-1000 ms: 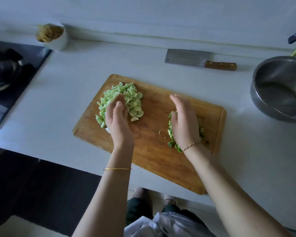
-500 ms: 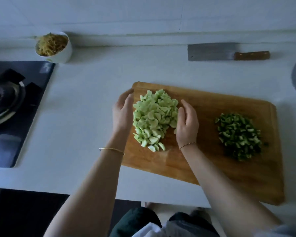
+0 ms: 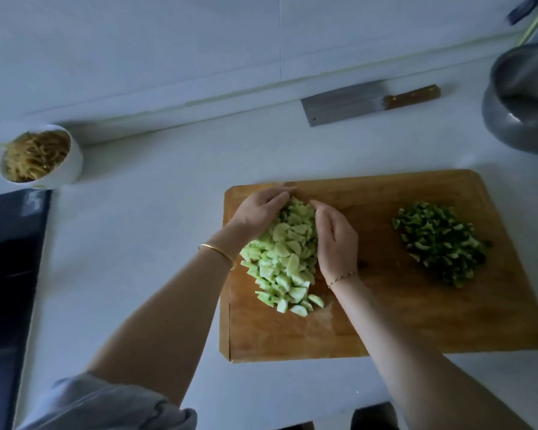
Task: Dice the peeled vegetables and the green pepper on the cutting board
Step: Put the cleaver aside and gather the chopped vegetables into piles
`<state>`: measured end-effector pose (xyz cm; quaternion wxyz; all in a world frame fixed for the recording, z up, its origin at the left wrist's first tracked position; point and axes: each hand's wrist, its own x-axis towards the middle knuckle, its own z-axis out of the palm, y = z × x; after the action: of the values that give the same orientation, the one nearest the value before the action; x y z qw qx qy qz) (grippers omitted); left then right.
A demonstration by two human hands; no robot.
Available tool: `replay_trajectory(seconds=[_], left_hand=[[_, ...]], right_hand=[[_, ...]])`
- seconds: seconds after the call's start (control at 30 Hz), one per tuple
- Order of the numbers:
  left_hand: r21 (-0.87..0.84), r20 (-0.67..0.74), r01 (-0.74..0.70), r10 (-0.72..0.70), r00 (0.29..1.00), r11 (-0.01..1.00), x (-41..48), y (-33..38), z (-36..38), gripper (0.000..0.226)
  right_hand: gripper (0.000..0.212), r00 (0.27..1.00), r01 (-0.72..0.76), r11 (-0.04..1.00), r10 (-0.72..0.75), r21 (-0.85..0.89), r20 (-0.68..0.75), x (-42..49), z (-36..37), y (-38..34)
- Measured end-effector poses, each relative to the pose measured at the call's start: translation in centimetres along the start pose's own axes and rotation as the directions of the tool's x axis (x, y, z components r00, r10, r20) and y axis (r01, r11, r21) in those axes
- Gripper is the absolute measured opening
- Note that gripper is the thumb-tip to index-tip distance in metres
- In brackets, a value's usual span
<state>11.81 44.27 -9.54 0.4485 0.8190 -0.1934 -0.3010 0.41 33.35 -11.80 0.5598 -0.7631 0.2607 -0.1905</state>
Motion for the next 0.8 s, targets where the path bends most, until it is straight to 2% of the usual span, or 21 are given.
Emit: replay_trajectory(seconds=[0.13, 0.43, 0.7, 0.8], left_hand=[[0.042, -0.002, -0.024, 0.024, 1.000, 0.999, -0.3, -0.2, 0.1, 0.031], [0.132, 0.000, -0.082, 0.083, 0.997, 0.988, -0.8, -0.1, 0.4, 0.030], [0.196, -0.030, -0.081, 0.088, 0.996, 0.977, -1.3, 0.2, 0.6, 0.031], [0.200, -0.062, -0.081, 0.095, 0.994, 0.976, -1.8, 0.1, 0.7, 0.031]], right_hand=[[0.047, 1.000, -0.003, 1.000, 0.003, 0.001, 0.008, -0.5, 0.2, -0.2], [0.049, 0.986, 0.089, 0.985, -0.066, -0.145, 0.155, -1.0, -0.5, 0.3], [0.049, 0.980, 0.113, 0.979, -0.082, -0.168, 0.184, -0.9, -0.5, 0.3], [0.058, 0.973, 0.133, 0.973, -0.091, -0.190, 0.212, -0.8, -0.3, 0.2]])
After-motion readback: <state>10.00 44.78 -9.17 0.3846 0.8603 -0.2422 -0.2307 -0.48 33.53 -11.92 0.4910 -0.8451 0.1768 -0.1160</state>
